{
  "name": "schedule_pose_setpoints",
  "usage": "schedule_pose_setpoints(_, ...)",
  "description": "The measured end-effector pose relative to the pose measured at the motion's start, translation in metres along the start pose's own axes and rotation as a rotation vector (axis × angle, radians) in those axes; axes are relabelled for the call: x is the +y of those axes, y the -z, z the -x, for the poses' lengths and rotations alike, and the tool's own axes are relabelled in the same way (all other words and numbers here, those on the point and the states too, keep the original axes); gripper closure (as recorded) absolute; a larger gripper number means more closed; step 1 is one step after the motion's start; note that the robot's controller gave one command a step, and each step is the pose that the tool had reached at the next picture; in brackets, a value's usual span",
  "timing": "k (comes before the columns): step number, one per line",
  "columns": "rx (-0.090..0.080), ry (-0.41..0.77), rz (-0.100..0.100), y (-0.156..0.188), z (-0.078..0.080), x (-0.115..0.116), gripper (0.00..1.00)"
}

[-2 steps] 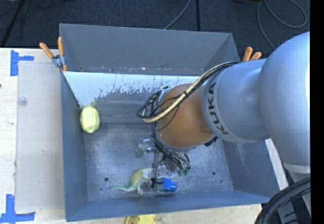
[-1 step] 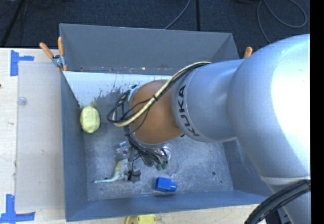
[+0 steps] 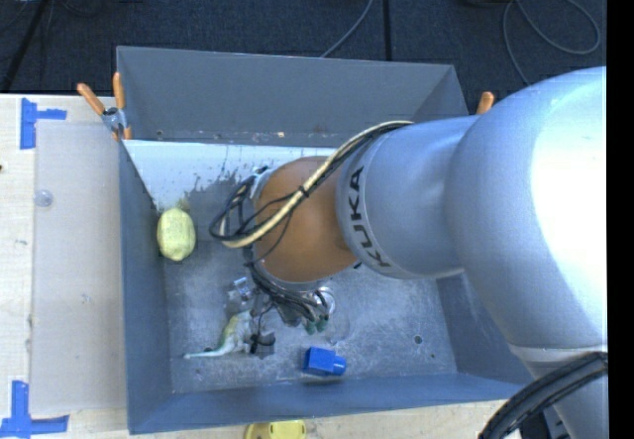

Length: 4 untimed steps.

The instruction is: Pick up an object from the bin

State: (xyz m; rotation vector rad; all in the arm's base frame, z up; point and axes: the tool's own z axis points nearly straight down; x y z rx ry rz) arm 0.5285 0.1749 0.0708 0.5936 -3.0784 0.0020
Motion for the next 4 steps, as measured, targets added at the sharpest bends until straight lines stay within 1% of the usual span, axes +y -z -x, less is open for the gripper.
schedule_pose_setpoints(1,0.003,0.0,0.0,0.004,-0.001,0.0,1.0)
schedule_pose_setpoints(2,0.008,0.0,0.0,0.018,-0.003,0.0,1.0)
schedule_pose_setpoints(3,0.003,0.0,0.0,0.032,-0.001,0.001,1.0)
schedule_pose_setpoints(4,0.006,0.0,0.0,0.042,-0.002,0.001,1.0)
